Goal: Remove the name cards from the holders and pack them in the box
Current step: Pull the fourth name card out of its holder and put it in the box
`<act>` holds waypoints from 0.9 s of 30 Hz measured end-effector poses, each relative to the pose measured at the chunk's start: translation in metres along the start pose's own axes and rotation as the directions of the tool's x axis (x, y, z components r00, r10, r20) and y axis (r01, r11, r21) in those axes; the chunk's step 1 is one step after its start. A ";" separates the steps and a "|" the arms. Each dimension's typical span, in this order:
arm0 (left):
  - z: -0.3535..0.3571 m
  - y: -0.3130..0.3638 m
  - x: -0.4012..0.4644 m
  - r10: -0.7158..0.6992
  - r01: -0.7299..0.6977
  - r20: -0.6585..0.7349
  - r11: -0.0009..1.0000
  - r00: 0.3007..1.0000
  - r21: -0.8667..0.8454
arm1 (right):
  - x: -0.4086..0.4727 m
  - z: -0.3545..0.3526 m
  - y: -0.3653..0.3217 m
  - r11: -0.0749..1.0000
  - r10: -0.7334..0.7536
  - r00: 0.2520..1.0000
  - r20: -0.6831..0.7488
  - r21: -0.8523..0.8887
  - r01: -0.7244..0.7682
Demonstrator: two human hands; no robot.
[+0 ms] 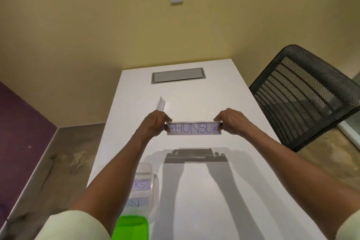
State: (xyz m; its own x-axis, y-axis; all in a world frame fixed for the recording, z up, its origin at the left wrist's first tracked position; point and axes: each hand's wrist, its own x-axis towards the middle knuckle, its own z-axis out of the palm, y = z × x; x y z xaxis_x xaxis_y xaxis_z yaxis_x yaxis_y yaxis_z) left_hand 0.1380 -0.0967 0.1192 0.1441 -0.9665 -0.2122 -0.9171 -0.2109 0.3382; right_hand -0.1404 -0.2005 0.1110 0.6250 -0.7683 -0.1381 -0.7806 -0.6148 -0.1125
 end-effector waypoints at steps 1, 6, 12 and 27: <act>-0.004 -0.005 -0.005 -0.012 0.012 -0.004 1.000 1.000 -0.008 | -0.001 0.000 -0.007 1.000 0.002 1.000 -0.007 -0.005 -0.002; -0.020 -0.033 -0.032 -0.005 0.005 -0.022 1.000 1.000 0.009 | -0.003 -0.001 -0.045 1.000 -0.024 0.999 -0.041 -0.005 0.024; -0.030 -0.071 -0.063 -0.018 0.019 -0.054 1.000 0.998 0.021 | -0.003 0.001 -0.091 0.998 -0.051 0.998 -0.023 0.020 0.051; -0.020 -0.173 -0.130 -0.227 0.228 0.008 0.972 0.974 -0.053 | -0.002 0.047 -0.202 0.981 -0.192 0.980 0.044 0.040 0.191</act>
State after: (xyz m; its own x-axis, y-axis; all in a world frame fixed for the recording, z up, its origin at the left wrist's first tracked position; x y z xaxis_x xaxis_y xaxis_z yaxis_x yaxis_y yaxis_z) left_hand 0.2848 0.0624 0.1063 0.3457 -0.8920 -0.2912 -0.8391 -0.4328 0.3295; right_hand 0.0161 -0.0660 0.0877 0.7630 -0.6270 -0.1569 -0.6463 -0.7425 -0.1759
